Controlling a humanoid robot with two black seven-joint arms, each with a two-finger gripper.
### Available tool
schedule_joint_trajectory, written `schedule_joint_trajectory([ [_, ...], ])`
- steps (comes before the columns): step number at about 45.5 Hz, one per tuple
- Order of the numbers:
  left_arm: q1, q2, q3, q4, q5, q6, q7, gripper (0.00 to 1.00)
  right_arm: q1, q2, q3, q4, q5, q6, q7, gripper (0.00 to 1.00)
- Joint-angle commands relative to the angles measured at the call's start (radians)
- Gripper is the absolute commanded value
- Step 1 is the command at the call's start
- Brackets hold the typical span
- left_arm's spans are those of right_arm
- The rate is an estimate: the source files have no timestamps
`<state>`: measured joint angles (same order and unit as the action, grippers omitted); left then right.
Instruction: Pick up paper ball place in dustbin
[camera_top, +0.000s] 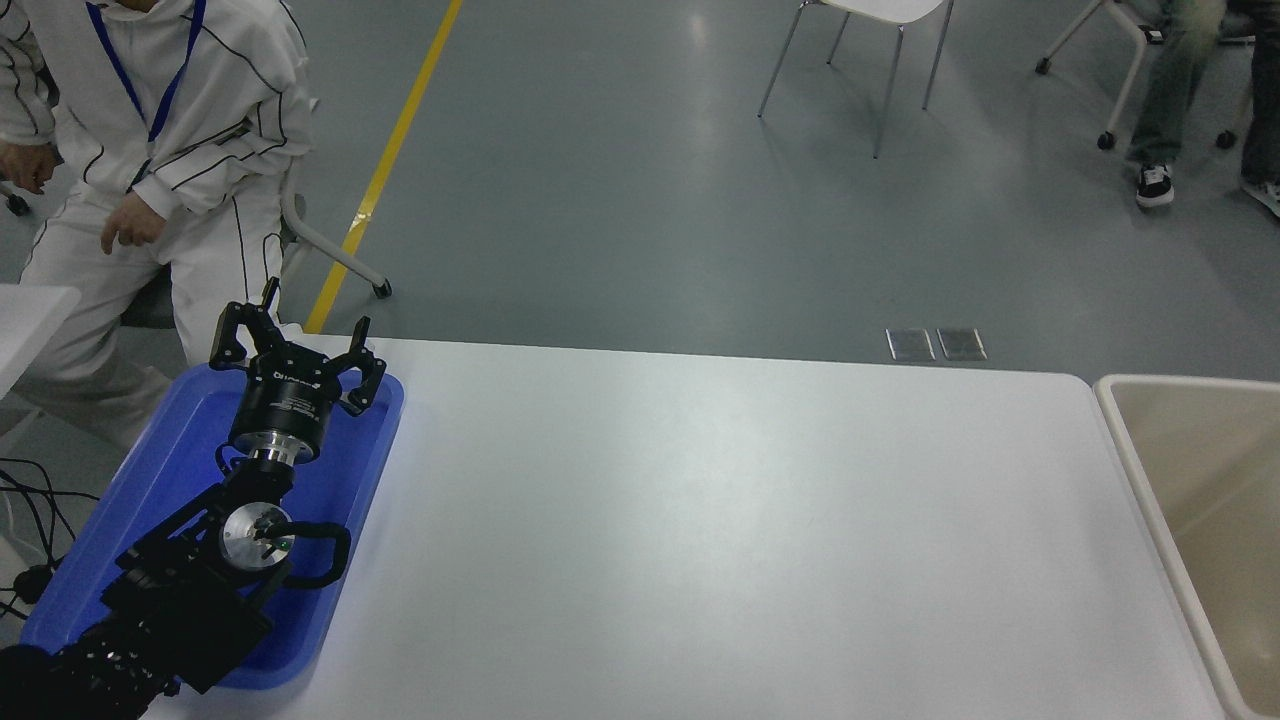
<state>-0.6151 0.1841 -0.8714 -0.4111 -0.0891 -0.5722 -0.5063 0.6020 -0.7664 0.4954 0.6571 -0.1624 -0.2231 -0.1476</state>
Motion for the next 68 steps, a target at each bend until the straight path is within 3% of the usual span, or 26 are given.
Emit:
schedule_joint_trajectory([
  [1,0.000,0.000,0.000,0.000,0.000,0.000,-0.001,1.00,-0.086,-0.041,0.294,0.199,0.001,0.019,0.000,1.00],
  [6,0.000,0.000,0.000,0.000,0.000,0.000,0.000,1.00,-0.117,-0.011,0.434,0.223,0.006,0.080,0.003,1.00],
  [9,0.000,0.000,0.000,0.000,0.000,0.000,0.000,1.00,-0.137,0.022,0.486,0.222,0.012,0.131,0.034,1.00],
  [14,0.000,0.000,0.000,0.000,0.000,0.000,-0.001,1.00,-0.154,0.067,0.522,0.220,0.017,0.171,0.156,1.00],
  [23,0.000,0.000,0.000,0.000,0.000,0.000,-0.001,1.00,-0.179,0.165,0.523,0.220,0.018,0.284,0.416,1.00],
  [34,0.000,0.000,0.000,0.000,0.000,0.000,0.000,1.00,-0.202,0.283,0.523,0.211,0.018,0.383,0.649,1.00],
  [39,0.000,0.000,0.000,0.000,0.000,0.000,0.000,1.00,-0.217,0.343,0.512,0.216,0.017,0.384,0.726,1.00],
  [44,0.000,0.000,0.000,0.000,0.000,0.000,0.000,1.00,-0.222,0.395,0.511,0.219,0.015,0.369,0.747,1.00],
  [50,0.000,0.000,0.000,0.000,0.000,0.000,0.000,1.00,-0.215,0.449,0.489,0.226,-0.008,0.289,0.738,1.00],
  [59,0.000,0.000,0.000,0.000,0.000,0.000,0.000,1.00,-0.211,0.469,0.468,0.240,-0.066,0.185,0.740,1.00],
  [68,0.000,0.000,0.000,0.000,0.000,0.000,0.000,1.00,-0.211,0.483,0.459,0.242,-0.124,0.177,0.743,1.00],
])
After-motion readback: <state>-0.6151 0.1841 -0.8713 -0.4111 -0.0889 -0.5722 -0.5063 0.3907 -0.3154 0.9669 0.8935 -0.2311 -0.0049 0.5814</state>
